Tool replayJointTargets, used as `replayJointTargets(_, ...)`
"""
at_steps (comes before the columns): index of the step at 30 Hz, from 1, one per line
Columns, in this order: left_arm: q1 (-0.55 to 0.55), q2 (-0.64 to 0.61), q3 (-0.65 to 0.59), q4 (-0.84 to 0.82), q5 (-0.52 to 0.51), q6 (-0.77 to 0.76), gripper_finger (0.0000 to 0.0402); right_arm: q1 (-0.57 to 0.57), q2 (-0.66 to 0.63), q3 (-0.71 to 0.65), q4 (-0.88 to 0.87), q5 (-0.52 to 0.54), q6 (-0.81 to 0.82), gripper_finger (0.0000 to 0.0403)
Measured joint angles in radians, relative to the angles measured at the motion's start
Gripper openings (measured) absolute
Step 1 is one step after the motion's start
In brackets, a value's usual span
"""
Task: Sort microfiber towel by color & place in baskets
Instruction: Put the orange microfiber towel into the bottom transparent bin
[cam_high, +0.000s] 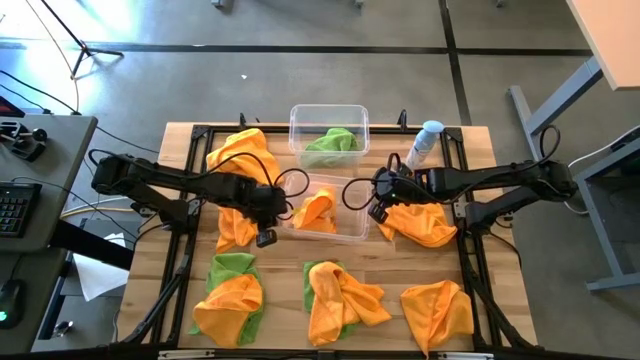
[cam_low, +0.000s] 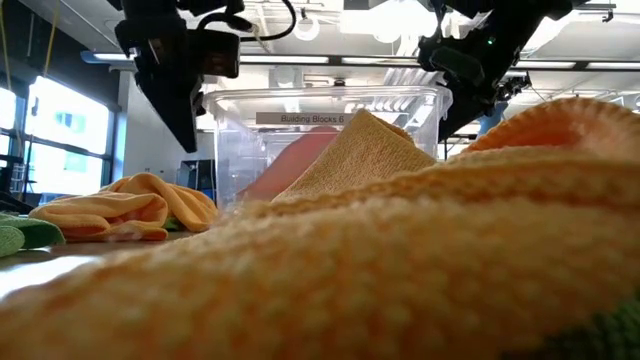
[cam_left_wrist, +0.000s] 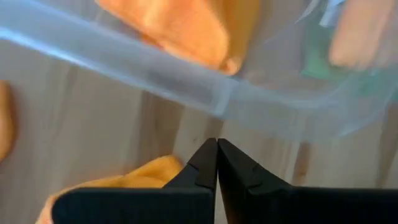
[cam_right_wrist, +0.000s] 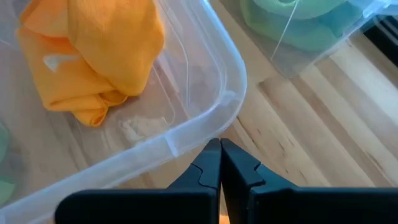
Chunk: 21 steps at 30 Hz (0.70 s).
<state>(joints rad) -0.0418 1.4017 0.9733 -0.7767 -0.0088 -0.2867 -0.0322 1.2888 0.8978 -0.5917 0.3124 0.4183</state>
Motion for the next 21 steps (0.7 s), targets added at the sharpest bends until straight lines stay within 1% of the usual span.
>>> replayJointTargets(2, 0.0, 0.0, 0.0, -0.044, -0.043, -0.001, 0.0, 0.0, -0.003, 0.0, -0.032, -0.002, 0.006, 0.0)
replayJointTargets(6, 0.001, 0.0, 0.0, -0.149, -0.108, -0.034, 0.0, 0.0, -0.035, 0.0, -0.163, 0.011, 0.064, 0.0)
replayJointTargets(8, 0.002, 0.0, -0.002, -0.185, -0.116, -0.05, 0.0, 0.0, -0.066, 0.0, -0.236, 0.02, 0.106, 0.0)
replayJointTargets(12, -0.003, -0.015, -0.048, -0.192, -0.11, -0.112, 0.0, 0.007, -0.143, 0.0, -0.366, 0.022, 0.183, 0.0)
replayJointTargets(16, -0.029, -0.1, -0.144, -0.129, -0.105, -0.205, 0.0, 0.049, -0.219, 0.0, -0.47, 0.049, 0.255, 0.0)
replayJointTargets(19, -0.066, -0.206, -0.207, -0.063, -0.101, -0.299, 0.0, 0.106, -0.275, 0.0, -0.514, 0.052, 0.336, 0.0)
replayJointTargets(21, -0.099, -0.278, -0.224, -0.048, -0.104, -0.345, 0.0, 0.153, -0.307, 0.0, -0.52, 0.05, 0.387, 0.0)
